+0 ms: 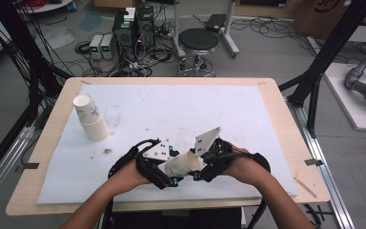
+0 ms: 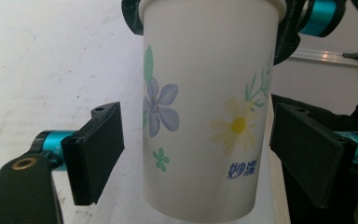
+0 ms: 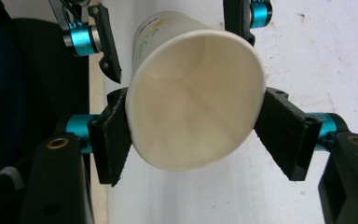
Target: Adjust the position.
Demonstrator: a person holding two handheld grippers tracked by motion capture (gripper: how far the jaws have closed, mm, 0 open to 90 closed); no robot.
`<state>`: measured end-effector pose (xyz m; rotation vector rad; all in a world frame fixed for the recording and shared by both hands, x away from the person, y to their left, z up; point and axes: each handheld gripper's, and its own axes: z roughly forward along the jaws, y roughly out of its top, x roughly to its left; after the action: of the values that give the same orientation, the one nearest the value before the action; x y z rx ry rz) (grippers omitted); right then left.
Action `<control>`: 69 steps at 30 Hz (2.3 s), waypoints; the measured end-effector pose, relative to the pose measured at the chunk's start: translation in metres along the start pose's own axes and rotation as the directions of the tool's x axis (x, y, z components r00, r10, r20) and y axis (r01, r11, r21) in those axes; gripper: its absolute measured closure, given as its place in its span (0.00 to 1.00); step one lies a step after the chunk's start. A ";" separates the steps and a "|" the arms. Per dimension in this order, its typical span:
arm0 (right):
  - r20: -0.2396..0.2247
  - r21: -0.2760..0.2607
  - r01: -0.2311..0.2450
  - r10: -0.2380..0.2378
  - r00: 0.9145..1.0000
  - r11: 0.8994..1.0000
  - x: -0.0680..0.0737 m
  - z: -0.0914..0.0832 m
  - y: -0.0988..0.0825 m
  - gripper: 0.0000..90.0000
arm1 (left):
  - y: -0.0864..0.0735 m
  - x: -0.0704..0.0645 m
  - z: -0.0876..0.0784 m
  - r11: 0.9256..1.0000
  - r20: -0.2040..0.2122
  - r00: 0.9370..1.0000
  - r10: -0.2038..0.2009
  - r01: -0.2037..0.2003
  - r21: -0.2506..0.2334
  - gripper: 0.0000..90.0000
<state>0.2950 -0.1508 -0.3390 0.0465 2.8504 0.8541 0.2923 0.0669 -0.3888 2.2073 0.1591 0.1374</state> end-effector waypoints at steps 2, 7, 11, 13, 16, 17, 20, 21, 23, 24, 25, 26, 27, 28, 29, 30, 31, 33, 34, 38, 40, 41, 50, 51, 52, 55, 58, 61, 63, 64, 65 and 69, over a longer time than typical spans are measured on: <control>0.000 0.023 0.007 -0.007 1.000 1.000 0.000 0.001 0.003 0.35 | 0.000 0.001 0.002 1.000 0.003 1.000 0.001 -0.001 0.014 0.21; 0.004 0.085 0.032 -0.032 0.999 0.996 0.000 0.005 0.010 0.35 | 0.001 0.001 0.005 0.999 0.001 1.000 -0.006 0.006 0.035 0.23; 0.007 0.103 0.043 -0.044 0.999 0.994 0.001 0.008 0.013 0.35 | 0.002 0.001 0.007 0.999 0.001 1.000 -0.014 0.014 0.037 0.25; 0.006 0.111 0.050 -0.051 0.999 0.993 0.001 0.008 0.014 0.35 | 0.002 0.002 0.008 0.999 0.002 1.000 -0.012 0.012 0.043 0.26; 0.005 0.113 0.051 -0.052 0.999 0.992 0.001 0.009 0.015 0.35 | 0.002 0.002 0.008 0.999 0.004 1.000 -0.013 0.013 0.049 0.30; 0.003 0.118 0.051 -0.052 0.999 0.992 0.002 0.009 0.015 0.35 | 0.002 0.002 0.008 0.999 0.009 1.000 -0.014 0.014 0.049 0.33; 0.009 0.118 0.051 -0.052 0.999 0.992 0.002 0.009 0.015 0.35 | 0.002 0.002 0.008 0.999 0.024 1.000 -0.013 0.011 0.050 0.38; 0.000 0.120 0.053 -0.053 0.999 0.991 0.001 0.009 0.015 0.35 | 0.002 0.002 0.008 0.999 0.027 1.000 -0.013 0.012 0.051 0.38; -0.002 0.113 0.058 -0.058 0.998 0.992 0.002 0.009 0.015 0.35 | 0.001 0.002 0.009 0.999 0.033 0.999 -0.017 0.016 0.048 0.39; -0.004 0.110 0.058 -0.058 0.998 0.992 0.002 0.009 0.015 0.35 | 0.001 0.002 0.009 0.999 0.035 0.999 -0.019 0.017 0.046 0.39; -0.004 0.111 0.061 -0.061 0.998 0.992 0.001 0.009 0.015 0.35 | 0.001 0.002 0.009 0.999 0.041 0.999 -0.020 0.018 0.047 0.39; -0.009 0.109 0.054 -0.053 0.999 0.993 0.002 0.008 0.015 0.35 | 0.001 0.002 0.009 0.999 0.043 0.999 -0.025 0.023 0.036 0.39; -0.012 0.103 0.055 -0.054 0.998 0.993 0.001 0.008 0.015 0.35 | 0.000 0.002 0.008 0.999 0.045 0.999 -0.025 0.023 0.038 0.40; -0.014 0.097 0.052 -0.051 0.999 0.994 0.000 0.008 0.014 0.34 | 0.000 0.003 0.008 0.999 0.046 0.999 -0.024 0.023 0.033 0.40; -0.016 0.085 0.041 -0.040 0.999 0.996 0.000 0.008 0.013 0.33 | -0.001 0.003 0.008 0.999 0.046 0.999 -0.025 0.024 0.027 0.40; -0.021 0.041 0.032 -0.031 0.999 0.999 -0.003 0.007 0.011 0.31 | -0.001 0.003 0.007 0.999 0.046 0.998 -0.032 0.031 0.019 0.40; -0.021 0.041 0.032 -0.031 0.999 0.999 -0.003 0.007 0.011 0.31 | -0.002 0.003 0.007 0.999 0.044 0.999 -0.029 0.028 0.015 0.40; -0.044 -0.042 -0.035 0.033 0.998 0.998 -0.005 0.002 0.007 0.26 | -0.005 0.004 0.005 0.999 0.042 0.998 -0.049 0.049 -0.007 0.40; -0.044 -0.042 -0.035 0.033 0.998 0.998 -0.005 0.002 0.007 0.26 | -0.005 0.004 0.005 0.999 0.042 0.998 -0.049 0.049 -0.007 0.40; -0.044 -0.166 -0.107 0.101 0.994 0.980 -0.008 -0.007 -0.001 0.25 | -0.013 0.006 0.002 0.994 0.026 0.995 -0.092 0.094 -0.058 0.40; -0.048 -0.214 -0.139 0.132 0.990 0.967 -0.010 -0.011 -0.007 0.25 | -0.018 0.007 0.001 0.989 0.013 0.993 -0.119 0.119 -0.091 0.39; -0.045 -0.233 -0.158 0.152 0.987 0.960 -0.010 -0.012 -0.010 0.25 | -0.020 0.007 -0.001 0.986 0.006 0.991 -0.132 0.132 -0.103 0.39; -0.035 -0.356 -0.295 0.303 0.952 0.887 -0.009 -0.017 -0.041 0.25 | -0.043 0.011 -0.009 0.961 -0.029 0.979 -0.203 0.193 -0.197 0.37; -0.024 -0.377 -0.306 0.321 0.947 0.874 -0.009 -0.017 -0.048 0.25 | -0.045 0.011 -0.010 0.958 -0.034 0.977 -0.208 0.197 -0.206 0.37; -0.024 -0.377 -0.306 0.321 0.947 0.874 -0.009 -0.017 -0.048 0.25 | -0.047 0.012 -0.011 0.957 -0.039 0.977 -0.211 0.198 -0.214 0.37; 0.007 -0.404 -0.316 0.349 0.937 0.858 -0.007 -0.017 -0.059 0.25 | -0.053 0.012 -0.015 0.950 -0.057 0.974 -0.218 0.199 -0.240 0.36; 0.044 -0.428 -0.317 0.370 0.928 0.846 -0.005 -0.016 -0.074 0.26 | -0.059 0.013 -0.019 0.938 -0.076 0.969 -0.235 0.206 -0.280 0.36; 0.063 -0.454 -0.348 0.419 0.906 0.820 -0.001 -0.014 -0.091 0.26 | -0.065 0.016 -0.024 0.921 -0.102 0.961 -0.257 0.212 -0.326 0.36; 0.083 -0.471 -0.361 0.448 0.890 0.805 0.001 -0.013 -0.101 0.26 | -0.069 0.017 -0.028 0.911 -0.118 0.955 -0.271 0.214 -0.353 0.36; 0.102 -0.477 -0.359 0.456 0.884 0.802 0.002 -0.012 -0.106 0.25 | -0.071 0.018 -0.029 0.902 -0.122 0.952 -0.281 0.218 -0.373 0.36; 0.110 -0.477 -0.368 0.470 0.876 0.798 0.003 -0.012 -0.111 0.25 | -0.072 0.019 -0.031 0.892 -0.126 0.947 -0.295 0.226 -0.391 0.36; 0.135 -0.483 -0.396 0.513 0.847 0.781 0.006 -0.010 -0.128 0.24 | -0.077 0.022 -0.038 0.866 -0.160 0.932 -0.326 0.227 -0.447 0.36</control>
<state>0.2894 -0.2624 -0.4016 0.7693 2.3553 1.4461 0.3027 0.1463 -0.4266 1.7076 0.5280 0.2432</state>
